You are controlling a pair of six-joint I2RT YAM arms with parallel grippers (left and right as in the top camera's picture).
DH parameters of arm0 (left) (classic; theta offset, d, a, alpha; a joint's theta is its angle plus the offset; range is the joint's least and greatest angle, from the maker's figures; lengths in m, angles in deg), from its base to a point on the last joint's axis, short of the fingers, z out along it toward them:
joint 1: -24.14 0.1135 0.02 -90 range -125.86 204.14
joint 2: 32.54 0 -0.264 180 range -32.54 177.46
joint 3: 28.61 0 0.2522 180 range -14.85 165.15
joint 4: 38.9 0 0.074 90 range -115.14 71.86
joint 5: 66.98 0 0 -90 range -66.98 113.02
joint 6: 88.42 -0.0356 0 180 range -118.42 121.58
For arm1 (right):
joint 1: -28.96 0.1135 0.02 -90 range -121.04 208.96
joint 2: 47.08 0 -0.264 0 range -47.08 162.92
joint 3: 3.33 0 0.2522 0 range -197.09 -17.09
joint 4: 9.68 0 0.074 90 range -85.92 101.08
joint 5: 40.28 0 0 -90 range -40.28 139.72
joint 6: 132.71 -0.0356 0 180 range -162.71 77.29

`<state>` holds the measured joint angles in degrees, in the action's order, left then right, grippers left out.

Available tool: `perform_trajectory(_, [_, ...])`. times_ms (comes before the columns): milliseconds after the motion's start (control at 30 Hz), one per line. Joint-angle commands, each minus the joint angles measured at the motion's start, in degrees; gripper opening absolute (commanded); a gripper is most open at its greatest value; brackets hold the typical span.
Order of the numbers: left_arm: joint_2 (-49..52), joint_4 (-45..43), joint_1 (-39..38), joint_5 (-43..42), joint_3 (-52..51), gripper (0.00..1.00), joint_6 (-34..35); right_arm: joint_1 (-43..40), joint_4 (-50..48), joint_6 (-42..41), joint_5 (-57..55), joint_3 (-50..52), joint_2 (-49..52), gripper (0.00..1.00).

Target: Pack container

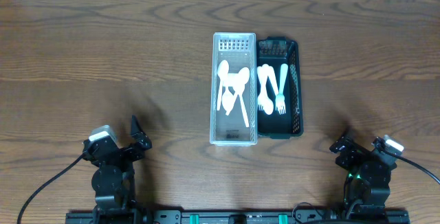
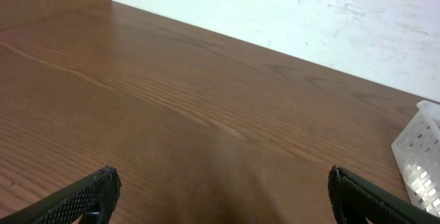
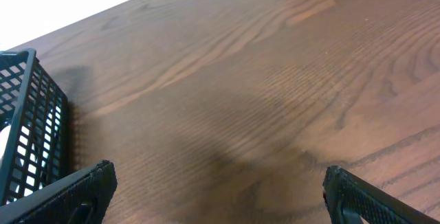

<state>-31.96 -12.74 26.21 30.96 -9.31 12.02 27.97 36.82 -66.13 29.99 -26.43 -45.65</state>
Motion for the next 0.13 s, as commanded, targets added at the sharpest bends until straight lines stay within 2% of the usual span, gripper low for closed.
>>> perform_trajectory(0, [-0.3, 0.4, -0.3, 0.7, -1.6, 0.98, -0.6, 0.5, 0.0, 0.8, -0.1, 0.5, -0.5, 0.99])
perform_trajectory(100, [-0.3, 0.3, -0.3, 0.7, -1.6, 0.98, -0.6, 0.5, 0.0, 0.8, -0.1, 0.5, -0.5, 0.99])
